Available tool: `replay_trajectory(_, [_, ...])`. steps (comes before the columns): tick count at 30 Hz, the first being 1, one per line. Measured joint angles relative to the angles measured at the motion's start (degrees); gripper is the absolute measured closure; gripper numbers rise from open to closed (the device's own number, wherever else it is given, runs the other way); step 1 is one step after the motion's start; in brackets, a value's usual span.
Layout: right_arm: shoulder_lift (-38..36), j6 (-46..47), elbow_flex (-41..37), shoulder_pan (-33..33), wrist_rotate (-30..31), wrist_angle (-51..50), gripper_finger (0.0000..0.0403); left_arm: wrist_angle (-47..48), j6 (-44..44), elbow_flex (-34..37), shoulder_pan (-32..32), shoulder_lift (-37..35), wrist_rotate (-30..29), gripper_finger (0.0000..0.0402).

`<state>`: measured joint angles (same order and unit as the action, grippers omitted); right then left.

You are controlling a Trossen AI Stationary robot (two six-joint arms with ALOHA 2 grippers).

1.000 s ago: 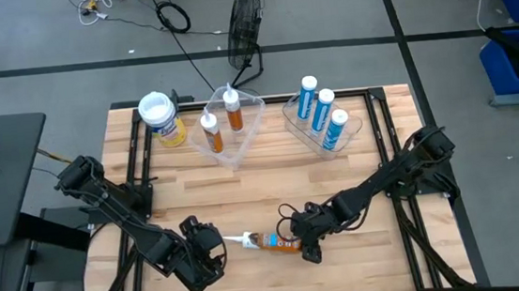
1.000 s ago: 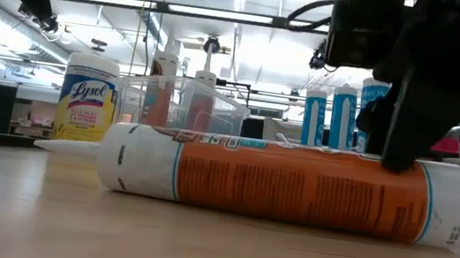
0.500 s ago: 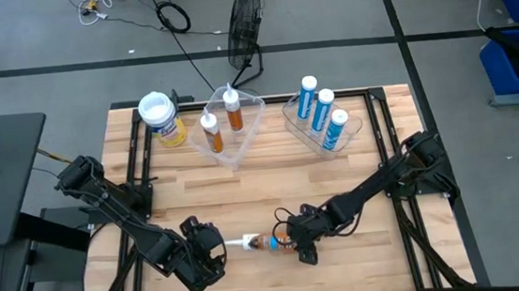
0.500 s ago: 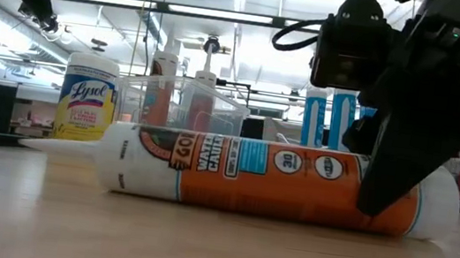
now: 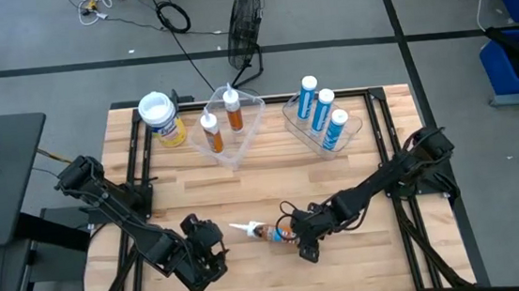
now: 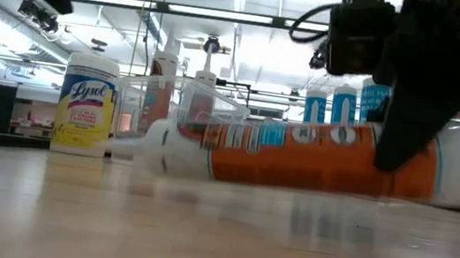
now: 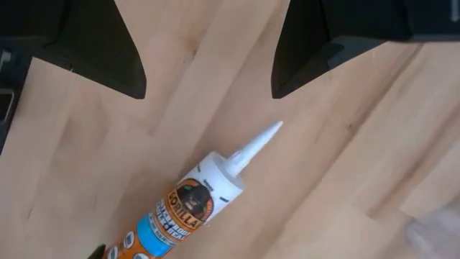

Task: Pick & place silicon tubes, Sealant and Lysol wipes
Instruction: Put the orange sealant into the left transparent bin

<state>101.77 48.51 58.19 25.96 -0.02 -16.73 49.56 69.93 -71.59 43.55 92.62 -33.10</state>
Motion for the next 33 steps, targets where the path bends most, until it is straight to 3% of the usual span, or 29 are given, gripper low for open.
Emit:
replay_trajectory(6, [-4.85, 1.75, 0.0, -0.04, 1.42, -1.3, 0.0192, -0.93, 0.67, 0.0, 0.07, 0.0, -4.33, 0.0099])
replay_trajectory(12, [-11.16, 5.21, 0.0, -0.02, 7.5, -4.01, 0.0192, -3.82, 1.11, -0.03, 0.43, -0.97, -9.83, 0.0099])
replay_trajectory(23, [-23.88, 8.06, 0.13, -0.02, 20.93, -4.78, 0.0192, -6.82, 0.28, -0.07, 0.83, -5.47, -27.47, 0.0099])
replay_trajectory(28, [-27.47, 6.58, 0.13, -0.07, 26.17, -1.06, 0.0192, -11.85, -0.02, -0.07, 0.5, -7.63, -39.09, 0.0098])
replay_trajectory(33, [-27.94, 1.34, 0.13, -0.04, 27.51, 7.42, 0.0192, -16.91, -0.06, -0.07, -1.66, -9.66, -40.68, 0.0082])
